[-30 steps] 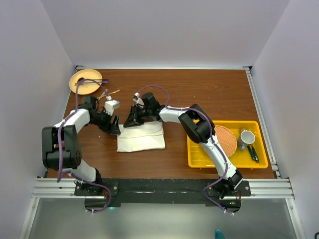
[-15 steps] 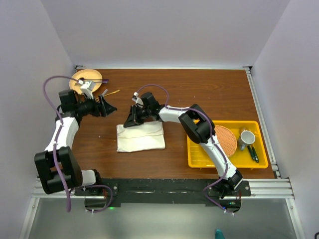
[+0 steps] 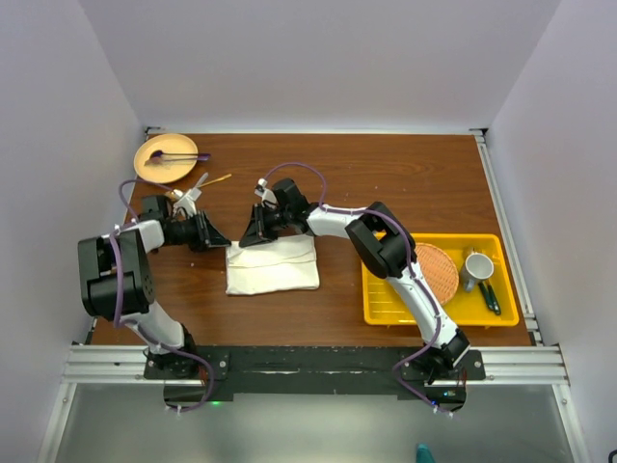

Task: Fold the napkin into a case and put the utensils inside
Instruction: Smooth out the 2/3-rectangle-folded napkin at the center of the board.

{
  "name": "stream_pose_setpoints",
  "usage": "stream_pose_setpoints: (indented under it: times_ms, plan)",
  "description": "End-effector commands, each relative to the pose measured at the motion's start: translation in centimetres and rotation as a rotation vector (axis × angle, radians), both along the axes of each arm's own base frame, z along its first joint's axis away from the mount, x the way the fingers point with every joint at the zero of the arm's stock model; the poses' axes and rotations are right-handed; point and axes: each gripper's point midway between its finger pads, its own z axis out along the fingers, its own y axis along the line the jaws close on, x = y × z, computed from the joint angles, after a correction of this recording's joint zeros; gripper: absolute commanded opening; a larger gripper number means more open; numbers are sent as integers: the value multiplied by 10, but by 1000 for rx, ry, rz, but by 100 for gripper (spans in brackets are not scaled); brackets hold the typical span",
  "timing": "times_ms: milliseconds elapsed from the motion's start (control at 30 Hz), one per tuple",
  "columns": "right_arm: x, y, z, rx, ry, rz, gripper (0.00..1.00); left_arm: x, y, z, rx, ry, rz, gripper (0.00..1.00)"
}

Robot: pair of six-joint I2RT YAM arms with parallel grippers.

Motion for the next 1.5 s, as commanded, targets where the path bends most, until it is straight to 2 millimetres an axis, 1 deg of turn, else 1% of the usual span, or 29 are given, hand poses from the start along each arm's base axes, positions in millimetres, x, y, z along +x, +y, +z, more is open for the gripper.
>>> stream_pose_setpoints:
  times_ms: [0, 33, 67, 133, 167, 233, 267, 333, 400, 433, 467, 500, 533, 567, 600, 700, 767, 833, 933, 1000, 1033, 1067, 1133, 1167, 1200, 1267, 1300, 1400, 1467]
  plan:
    - [-11, -31, -64, -211, 60, -45, 16, 11, 2, -13, 26, 31, -21, 17]
    - [-11, -31, -64, -210, 60, -46, 16, 11, 1, -17, 29, 39, -31, 15]
    - [-11, -31, -65, -210, 62, -45, 15, 8, 2, -30, 41, 82, -33, 14]
    - [-12, -30, -66, -211, 66, -47, 15, 6, 3, -38, 51, 100, -49, 12]
    - [-12, -30, -66, -211, 68, -47, 15, 3, 7, -48, 79, 132, -42, 11]
    - [-11, -31, -66, -212, 70, -52, 15, -3, 13, -58, 111, 170, -37, 7]
    - [-12, -31, -67, -215, 70, -51, 15, -5, 21, -65, 139, 197, -15, 6]
    - [-12, -31, -67, -218, 66, -49, 15, -10, 27, -67, 162, 213, -15, 2]
    - [-12, -32, -67, -222, 65, -47, 15, -8, 31, -58, 154, 178, -4, 3]
    - [-12, -33, -68, -228, 63, -48, 15, -2, 28, -38, 128, 86, -32, 5]
    - [-12, -34, -67, -229, 60, -49, 15, 1, 28, -26, 115, 37, -39, 8]
    - [-12, -34, -66, -229, 56, -49, 15, 5, 26, -5, 115, -53, -60, 14]
    - [-11, -34, -68, -234, 50, -48, 15, 7, 20, 10, 81, -107, -82, 17]
    - [-10, -35, -67, -233, 46, -52, 15, 11, 19, 22, 74, -155, -85, 23]
    - [-11, -34, -68, -233, 47, -51, 15, 14, 17, 35, 61, -184, -76, 25]
    - [-10, -35, -68, -238, 47, -57, 14, 16, 2, 52, 29, -225, -114, 29]
    - [-10, -33, -68, -236, 47, -58, 14, 17, -9, 52, 23, -239, -148, 29]
    - [-9, -33, -68, -237, 47, -62, 14, 16, -19, 46, 10, -193, -151, 29]
    - [-9, -33, -67, -237, 48, -63, 14, 16, -24, 28, 28, -144, -148, 25]
    - [-10, -35, -69, -245, 55, -63, 14, 14, -22, 14, 33, -99, -144, 23]
    - [-11, -36, -70, -248, 58, -63, 14, 13, -17, 6, 59, -75, -135, 22]
    - [-12, -36, -71, -250, 63, -63, 14, 5, -15, -2, 54, -27, -138, 20]
    - [-12, -36, -72, -253, 69, -67, 14, -4, -7, -21, 73, 23, -155, 19]
    - [-12, -36, -73, -254, 70, -67, 14, -14, -7, -26, 68, 71, -168, 18]
    - [-11, -37, -74, -257, 68, -69, 14, -20, -6, -34, 75, 78, -204, 18]
    - [-10, -37, -76, -262, 64, -69, 14, -27, -5, -41, 86, 114, -218, 18]
    - [-9, -37, -77, -263, 61, -68, 14, -31, -3, -49, 94, 149, -219, 18]
    - [-6, -37, -78, -268, 50, -69, 14, -32, 1, -66, 116, 223, -197, 16]
    - [-3, -36, -77, -267, 35, -66, 14, -21, 4, -71, 127, 226, -166, 14]
